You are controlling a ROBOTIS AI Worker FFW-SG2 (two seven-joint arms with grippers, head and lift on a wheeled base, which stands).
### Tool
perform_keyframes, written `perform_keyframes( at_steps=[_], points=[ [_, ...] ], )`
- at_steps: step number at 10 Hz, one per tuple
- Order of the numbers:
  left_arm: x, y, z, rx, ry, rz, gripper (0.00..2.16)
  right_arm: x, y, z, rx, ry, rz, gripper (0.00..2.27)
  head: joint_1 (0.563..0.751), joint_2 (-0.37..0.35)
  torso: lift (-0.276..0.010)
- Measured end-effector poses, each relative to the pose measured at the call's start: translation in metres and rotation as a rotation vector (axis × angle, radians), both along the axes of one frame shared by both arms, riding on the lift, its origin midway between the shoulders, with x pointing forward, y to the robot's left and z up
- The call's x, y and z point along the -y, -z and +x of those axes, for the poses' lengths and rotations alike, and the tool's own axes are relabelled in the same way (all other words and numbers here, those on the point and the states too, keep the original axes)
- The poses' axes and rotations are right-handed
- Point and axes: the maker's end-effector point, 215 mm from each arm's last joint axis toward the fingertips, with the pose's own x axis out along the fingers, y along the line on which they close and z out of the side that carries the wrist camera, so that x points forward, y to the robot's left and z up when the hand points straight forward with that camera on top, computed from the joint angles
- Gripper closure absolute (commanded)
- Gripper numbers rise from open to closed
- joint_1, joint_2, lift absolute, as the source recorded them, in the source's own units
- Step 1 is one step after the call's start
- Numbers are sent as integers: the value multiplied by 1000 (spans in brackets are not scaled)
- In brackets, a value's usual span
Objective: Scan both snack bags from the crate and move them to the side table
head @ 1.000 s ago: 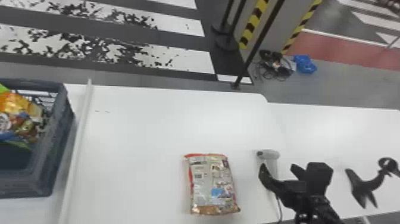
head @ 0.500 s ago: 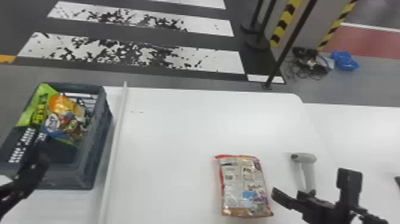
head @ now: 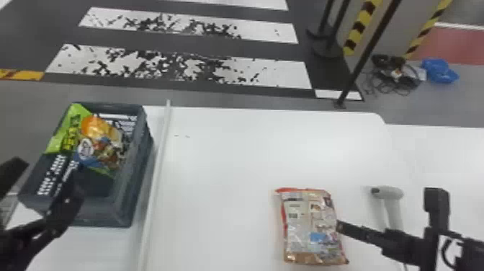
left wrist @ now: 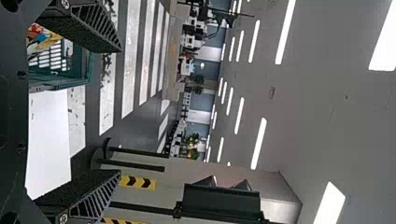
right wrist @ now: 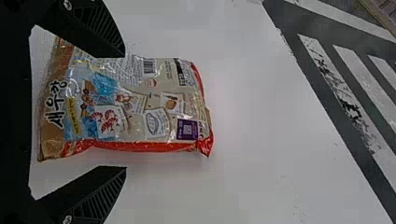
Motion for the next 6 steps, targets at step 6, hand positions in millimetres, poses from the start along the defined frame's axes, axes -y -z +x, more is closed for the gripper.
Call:
perform_keyframes(
  at_steps=[6],
  points=[
    [-2,-3,-2,9,-4,6,70,-9,49,15,-29,-126,6,184,695,-59,-29]
  ],
)
